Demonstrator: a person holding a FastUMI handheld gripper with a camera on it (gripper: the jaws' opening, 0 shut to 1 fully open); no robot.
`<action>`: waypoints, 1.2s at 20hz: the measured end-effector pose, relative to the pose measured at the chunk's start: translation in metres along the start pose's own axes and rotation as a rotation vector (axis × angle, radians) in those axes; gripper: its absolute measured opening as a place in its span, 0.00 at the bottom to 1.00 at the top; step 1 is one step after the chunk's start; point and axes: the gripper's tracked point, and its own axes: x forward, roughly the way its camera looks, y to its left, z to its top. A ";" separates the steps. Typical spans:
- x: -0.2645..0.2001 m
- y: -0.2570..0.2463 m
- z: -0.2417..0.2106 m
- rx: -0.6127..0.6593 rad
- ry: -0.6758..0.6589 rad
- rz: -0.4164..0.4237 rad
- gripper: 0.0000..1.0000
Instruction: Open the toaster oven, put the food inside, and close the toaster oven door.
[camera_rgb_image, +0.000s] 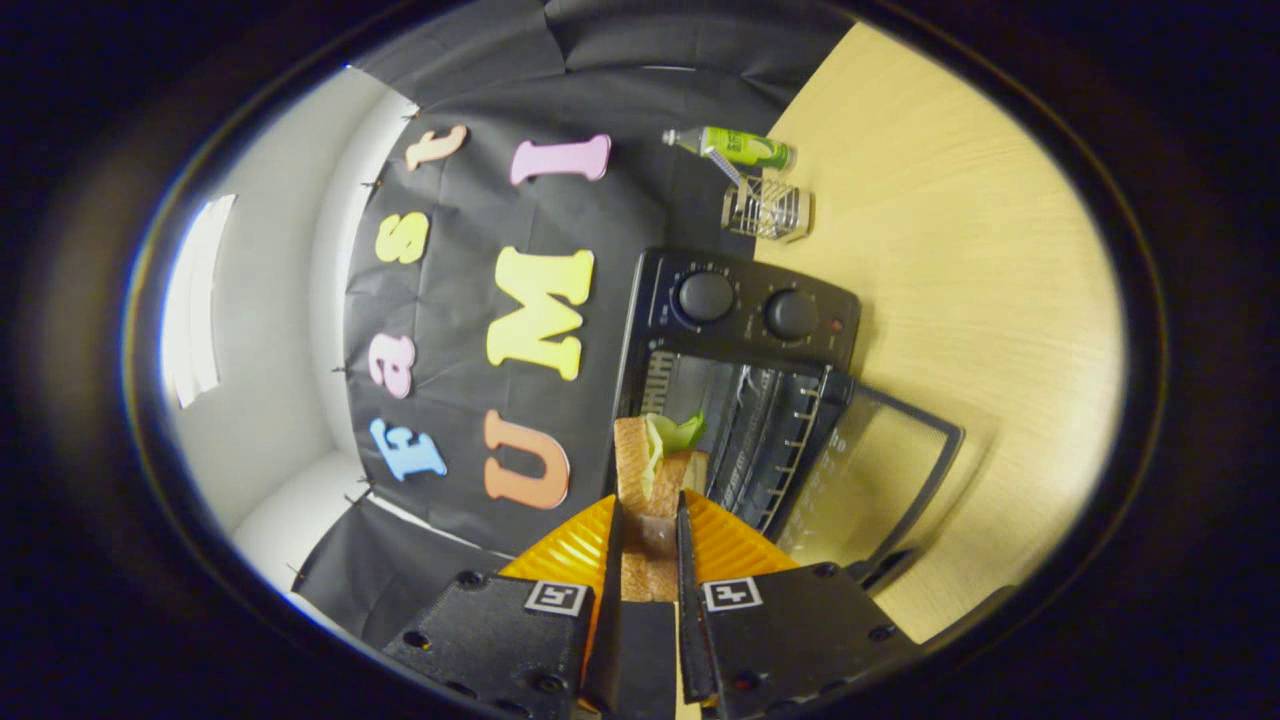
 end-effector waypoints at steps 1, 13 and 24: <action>0.013 -0.005 0.003 -0.017 -0.015 -0.023 0.29; 0.114 -0.056 -0.029 -0.167 0.070 -0.242 0.33; 0.116 -0.057 -0.066 -0.593 0.317 -0.302 0.54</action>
